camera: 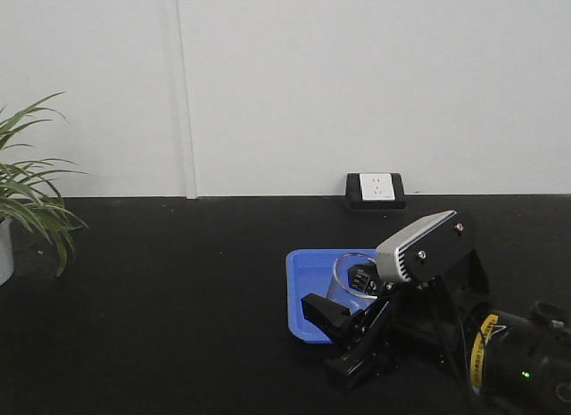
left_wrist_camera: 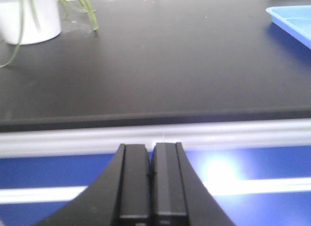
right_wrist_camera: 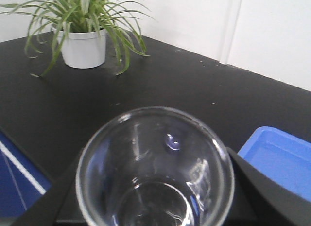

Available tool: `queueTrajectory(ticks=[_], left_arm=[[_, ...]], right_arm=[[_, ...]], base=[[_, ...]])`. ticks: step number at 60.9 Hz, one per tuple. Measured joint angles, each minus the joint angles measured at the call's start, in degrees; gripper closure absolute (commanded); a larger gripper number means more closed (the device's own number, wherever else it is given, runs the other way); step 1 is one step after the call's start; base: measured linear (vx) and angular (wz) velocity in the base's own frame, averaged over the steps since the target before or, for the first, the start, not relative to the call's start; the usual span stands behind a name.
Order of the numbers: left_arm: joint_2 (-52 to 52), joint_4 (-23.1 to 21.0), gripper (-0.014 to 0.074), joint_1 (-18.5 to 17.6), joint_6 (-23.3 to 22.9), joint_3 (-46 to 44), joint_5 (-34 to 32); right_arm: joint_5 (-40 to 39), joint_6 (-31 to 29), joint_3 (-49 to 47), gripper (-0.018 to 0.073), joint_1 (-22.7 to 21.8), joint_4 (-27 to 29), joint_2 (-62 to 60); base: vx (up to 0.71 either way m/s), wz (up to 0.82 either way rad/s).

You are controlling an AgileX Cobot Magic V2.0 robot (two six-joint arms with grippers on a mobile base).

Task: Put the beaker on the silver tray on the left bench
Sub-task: 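Hold the beaker in the right gripper while the base drives to the silver tray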

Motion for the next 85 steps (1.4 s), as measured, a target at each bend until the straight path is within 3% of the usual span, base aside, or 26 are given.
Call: queueTrajectory(ticks=[56,85], left_arm=[[0.0,0.0,0.0595,0.0,0.0,0.0,0.0],[0.0,0.0,0.0595,0.0,0.0,0.0,0.0]], right_arm=[[0.0,0.0,0.0,0.0573,0.0,0.0,0.0],[0.0,0.0,0.0,0.0573,0.0,0.0,0.0]], base=[[-0.29,0.15],[-0.17,0.52]])
